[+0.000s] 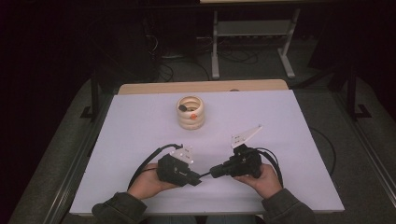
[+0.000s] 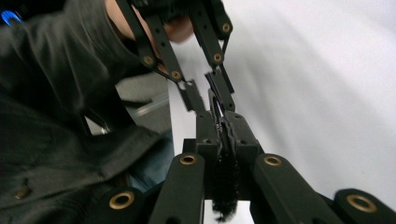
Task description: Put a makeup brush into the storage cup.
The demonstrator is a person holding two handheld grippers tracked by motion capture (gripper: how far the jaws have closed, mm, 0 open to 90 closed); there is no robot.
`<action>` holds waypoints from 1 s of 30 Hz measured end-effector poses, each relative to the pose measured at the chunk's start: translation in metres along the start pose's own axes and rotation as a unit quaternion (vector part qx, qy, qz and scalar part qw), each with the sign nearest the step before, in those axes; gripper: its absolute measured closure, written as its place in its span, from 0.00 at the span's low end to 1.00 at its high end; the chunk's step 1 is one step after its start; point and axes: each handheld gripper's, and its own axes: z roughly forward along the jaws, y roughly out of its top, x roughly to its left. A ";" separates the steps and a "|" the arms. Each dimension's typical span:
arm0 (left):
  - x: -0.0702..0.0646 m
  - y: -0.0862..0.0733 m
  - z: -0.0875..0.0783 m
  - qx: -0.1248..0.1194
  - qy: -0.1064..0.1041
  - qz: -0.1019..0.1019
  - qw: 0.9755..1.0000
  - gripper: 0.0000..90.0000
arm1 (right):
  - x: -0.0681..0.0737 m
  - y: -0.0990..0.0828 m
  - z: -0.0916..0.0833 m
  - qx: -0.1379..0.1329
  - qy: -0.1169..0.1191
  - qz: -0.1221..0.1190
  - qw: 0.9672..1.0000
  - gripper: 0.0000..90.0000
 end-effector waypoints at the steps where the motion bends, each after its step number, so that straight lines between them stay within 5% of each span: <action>1: -0.001 0.000 0.000 0.000 -0.001 0.003 1.000 0.85 | 0.001 0.002 0.001 0.011 -0.004 -0.004 1.000 0.94; 9: -0.003 0.002 -0.004 -0.012 -0.002 0.011 1.000 0.94 | 0.013 0.025 0.001 0.055 -0.027 -0.030 0.998 0.92; 12: -0.002 0.002 -0.008 -0.030 0.003 -0.002 1.000 0.94 | 0.014 0.029 -0.003 0.023 -0.032 -0.019 0.999 0.79; 16: 0.002 -0.001 -0.016 -0.050 0.009 -0.016 0.999 0.95 | 0.008 0.025 -0.006 -0.005 -0.033 0.001 0.999 0.76; 25: 0.009 0.000 -0.022 -0.088 0.021 -0.048 0.995 0.95 | 0.007 0.027 -0.006 -0.057 -0.047 0.010 0.997 0.78; 30: 0.011 0.002 -0.019 -0.088 0.024 -0.054 0.994 0.95 | 0.007 0.030 -0.003 -0.068 -0.056 0.010 0.996 0.82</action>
